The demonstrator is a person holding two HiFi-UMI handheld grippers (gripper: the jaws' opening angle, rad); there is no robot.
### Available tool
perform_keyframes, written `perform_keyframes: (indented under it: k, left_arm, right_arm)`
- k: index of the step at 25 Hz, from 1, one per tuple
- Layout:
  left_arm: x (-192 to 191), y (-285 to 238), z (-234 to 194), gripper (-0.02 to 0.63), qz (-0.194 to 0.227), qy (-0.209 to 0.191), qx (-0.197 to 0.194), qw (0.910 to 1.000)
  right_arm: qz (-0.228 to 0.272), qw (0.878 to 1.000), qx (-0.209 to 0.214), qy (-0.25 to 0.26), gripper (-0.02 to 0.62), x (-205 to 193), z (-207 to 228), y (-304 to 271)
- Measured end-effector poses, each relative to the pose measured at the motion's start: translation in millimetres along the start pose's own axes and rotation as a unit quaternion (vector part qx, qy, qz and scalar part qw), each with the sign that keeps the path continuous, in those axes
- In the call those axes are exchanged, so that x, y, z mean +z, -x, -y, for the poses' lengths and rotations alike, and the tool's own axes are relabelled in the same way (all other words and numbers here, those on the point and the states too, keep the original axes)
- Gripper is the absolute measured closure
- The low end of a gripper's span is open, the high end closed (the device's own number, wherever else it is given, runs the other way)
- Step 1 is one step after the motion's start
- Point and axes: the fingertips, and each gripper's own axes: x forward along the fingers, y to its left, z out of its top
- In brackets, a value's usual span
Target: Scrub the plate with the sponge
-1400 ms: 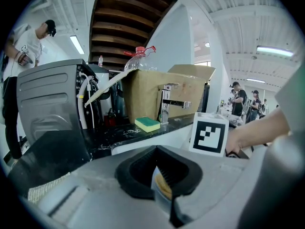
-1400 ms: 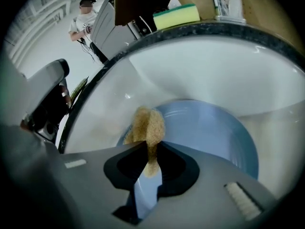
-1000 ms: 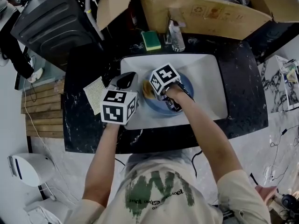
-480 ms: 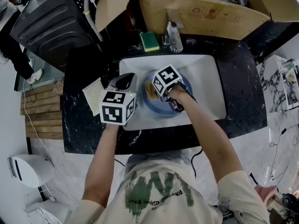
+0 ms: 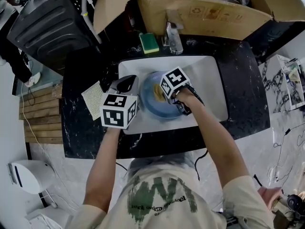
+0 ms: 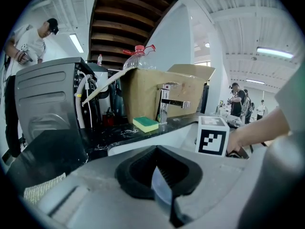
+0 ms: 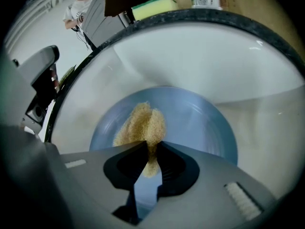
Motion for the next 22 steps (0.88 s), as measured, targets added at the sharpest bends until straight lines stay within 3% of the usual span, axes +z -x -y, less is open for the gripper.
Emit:
perform_keyframes:
  k: [12, 22]
  left_arm:
    - [-1, 2, 15, 0.607, -0.01, 0.003, -0.005, 0.9999]
    - [-4, -1, 12, 0.607, -0.007, 0.03, 0.034, 0.999]
  right_arm:
    - [-0.019, 1.0, -0.02, -0.009, 0.533, -18, 30, 10]
    - [-0.05, 0.998, -0.026, 0.032, 0.534, -31, 49, 16]
